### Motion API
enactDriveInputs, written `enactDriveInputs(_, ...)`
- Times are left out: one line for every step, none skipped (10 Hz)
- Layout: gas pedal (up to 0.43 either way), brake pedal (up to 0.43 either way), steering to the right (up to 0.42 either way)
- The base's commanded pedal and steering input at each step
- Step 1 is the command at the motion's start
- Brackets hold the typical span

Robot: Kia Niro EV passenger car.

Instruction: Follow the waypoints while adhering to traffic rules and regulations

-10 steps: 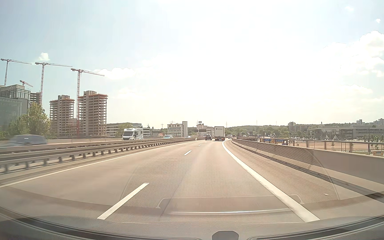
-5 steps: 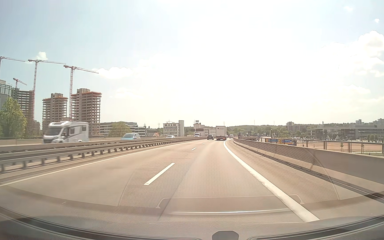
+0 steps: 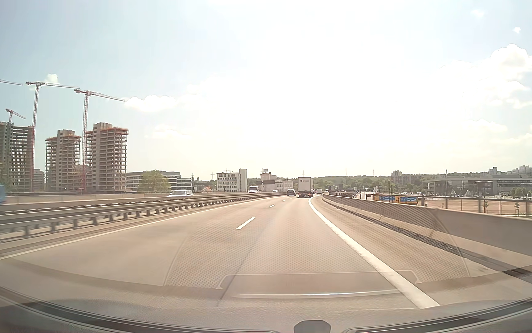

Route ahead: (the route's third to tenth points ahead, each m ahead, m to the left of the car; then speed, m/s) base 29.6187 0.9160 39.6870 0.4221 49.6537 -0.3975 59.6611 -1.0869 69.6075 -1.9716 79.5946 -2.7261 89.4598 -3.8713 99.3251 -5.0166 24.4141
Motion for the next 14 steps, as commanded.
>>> enactDriveInputs(0.138,0.030,0.011)
enactDriveInputs(0.138,0.030,0.011)
enactDriveInputs(0.138,0.030,0.011)
enactDriveInputs(0.138,0.030,0.011)
enactDriveInputs(0.138,0.030,0.011)
enactDriveInputs(0.138,0.030,0.010)
enactDriveInputs(0.138,0.030,0.009)
enactDriveInputs(0.138,0.030,0.009)
enactDriveInputs(0.138,0.030,0.009)
enactDriveInputs(0.138,0.030,0.009)
enactDriveInputs(0.138,0.030,0.009)
enactDriveInputs(0.138,0.030,0.009)
enactDriveInputs(0.138,0.030,0.009)
enactDriveInputs(0.138,0.030,0.009)
